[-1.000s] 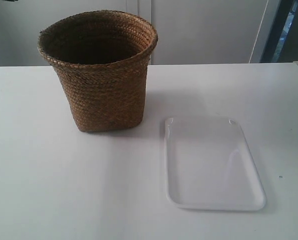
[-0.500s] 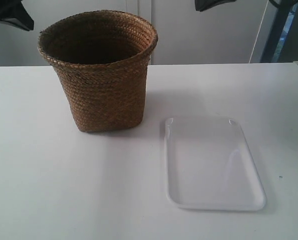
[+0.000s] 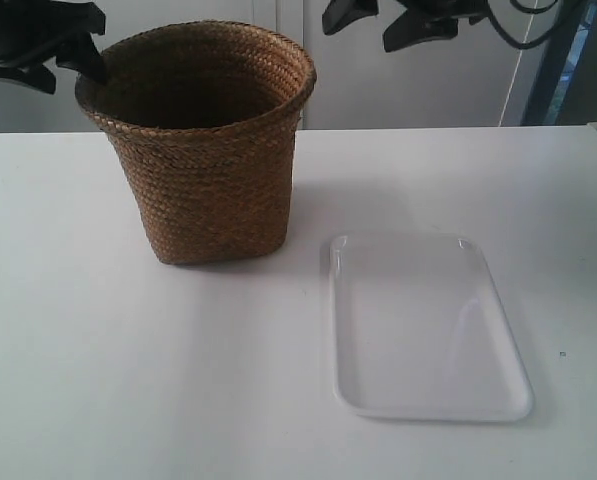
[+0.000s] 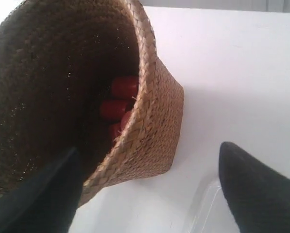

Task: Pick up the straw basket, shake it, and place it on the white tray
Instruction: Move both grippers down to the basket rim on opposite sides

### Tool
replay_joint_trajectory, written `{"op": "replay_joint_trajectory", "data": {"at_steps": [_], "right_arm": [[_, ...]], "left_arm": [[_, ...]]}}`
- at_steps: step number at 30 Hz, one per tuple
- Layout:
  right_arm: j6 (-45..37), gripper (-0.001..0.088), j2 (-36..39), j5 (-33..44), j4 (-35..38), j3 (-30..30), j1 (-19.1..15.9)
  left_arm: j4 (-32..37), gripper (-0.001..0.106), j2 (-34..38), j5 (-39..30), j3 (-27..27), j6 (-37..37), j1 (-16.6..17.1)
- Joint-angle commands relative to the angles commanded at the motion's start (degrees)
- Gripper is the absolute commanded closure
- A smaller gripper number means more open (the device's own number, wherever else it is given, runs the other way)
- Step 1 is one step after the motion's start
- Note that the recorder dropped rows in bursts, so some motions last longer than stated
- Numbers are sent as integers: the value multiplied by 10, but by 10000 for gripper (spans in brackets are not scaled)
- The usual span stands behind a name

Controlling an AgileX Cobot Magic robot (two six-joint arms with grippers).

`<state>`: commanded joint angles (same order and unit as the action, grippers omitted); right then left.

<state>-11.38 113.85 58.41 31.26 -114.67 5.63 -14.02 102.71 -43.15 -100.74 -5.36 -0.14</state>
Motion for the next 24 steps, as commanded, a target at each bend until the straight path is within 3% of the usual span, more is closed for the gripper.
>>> {"op": "replay_joint_trajectory", "data": {"at_steps": [14,24], "right_arm": [[2,141,50,-104,37,0,63],[31,141,77,-116,25,0,67]], "left_arm": [[-5,370,7,9,0,1,0],[-25,370,7,8,0,2,0]]}}
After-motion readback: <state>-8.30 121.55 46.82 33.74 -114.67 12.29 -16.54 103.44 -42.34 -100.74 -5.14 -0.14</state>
